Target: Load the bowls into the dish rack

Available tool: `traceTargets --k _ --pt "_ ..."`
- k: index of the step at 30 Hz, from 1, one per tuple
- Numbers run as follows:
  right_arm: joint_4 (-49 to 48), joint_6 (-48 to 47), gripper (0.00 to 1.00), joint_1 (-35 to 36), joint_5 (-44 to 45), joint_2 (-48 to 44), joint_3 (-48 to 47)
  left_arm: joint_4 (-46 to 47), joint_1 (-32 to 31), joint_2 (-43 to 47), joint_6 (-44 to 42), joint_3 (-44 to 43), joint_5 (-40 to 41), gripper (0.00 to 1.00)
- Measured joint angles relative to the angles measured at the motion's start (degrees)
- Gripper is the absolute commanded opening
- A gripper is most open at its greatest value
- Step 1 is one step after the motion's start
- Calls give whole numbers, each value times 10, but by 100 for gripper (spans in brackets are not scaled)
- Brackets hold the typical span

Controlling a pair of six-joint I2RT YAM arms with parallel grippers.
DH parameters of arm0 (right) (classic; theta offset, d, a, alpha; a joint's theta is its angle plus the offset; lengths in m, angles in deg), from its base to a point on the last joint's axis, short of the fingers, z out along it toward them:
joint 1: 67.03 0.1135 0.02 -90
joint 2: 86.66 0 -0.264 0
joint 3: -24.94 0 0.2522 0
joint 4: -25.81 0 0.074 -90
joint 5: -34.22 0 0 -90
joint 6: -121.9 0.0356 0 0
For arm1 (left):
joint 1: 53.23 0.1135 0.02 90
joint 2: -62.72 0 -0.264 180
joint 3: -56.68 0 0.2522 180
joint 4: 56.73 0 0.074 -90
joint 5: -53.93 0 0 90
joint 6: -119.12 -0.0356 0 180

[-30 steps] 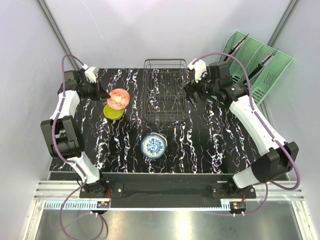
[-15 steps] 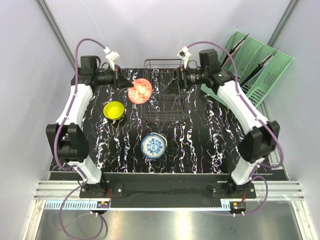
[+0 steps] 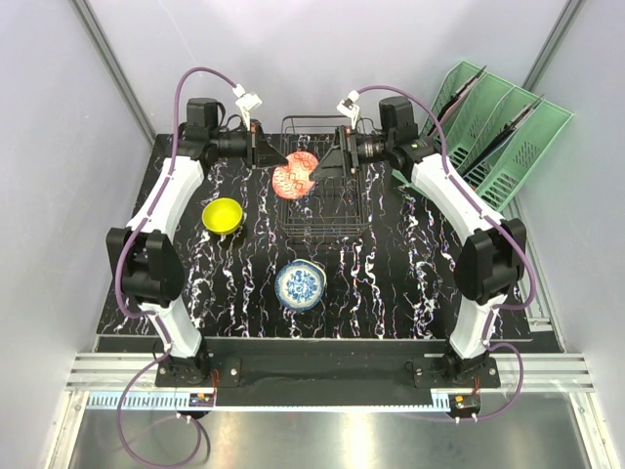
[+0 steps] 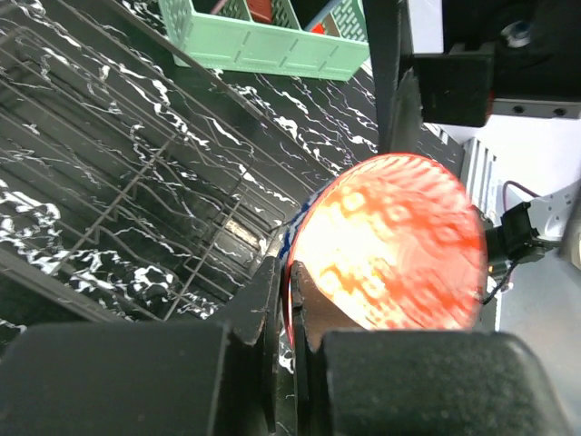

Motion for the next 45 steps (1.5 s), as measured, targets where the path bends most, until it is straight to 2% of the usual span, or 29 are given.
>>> traceTargets --k 11,21,29,34,41,45 --pt "-75 63 100 -27 -30 6 1 16 -7 -5 9 0 -1 0" --pt "-96 97 100 -35 -44 63 1 44 -9 -5 28 1 1 0" --pt "-135 133 100 -35 -64 66 2 71 -9 -5 40 1 4 0" --pt "-218 199 100 -36 -87 67 25 89 -9 -5 45 9 5 0" --pt "-395 339 100 -37 -115 93 62 112 -9 -4 58 32 12 0" --pt "-445 381 100 -37 -119 101 73 122 -9 -4 61 39 18 0"
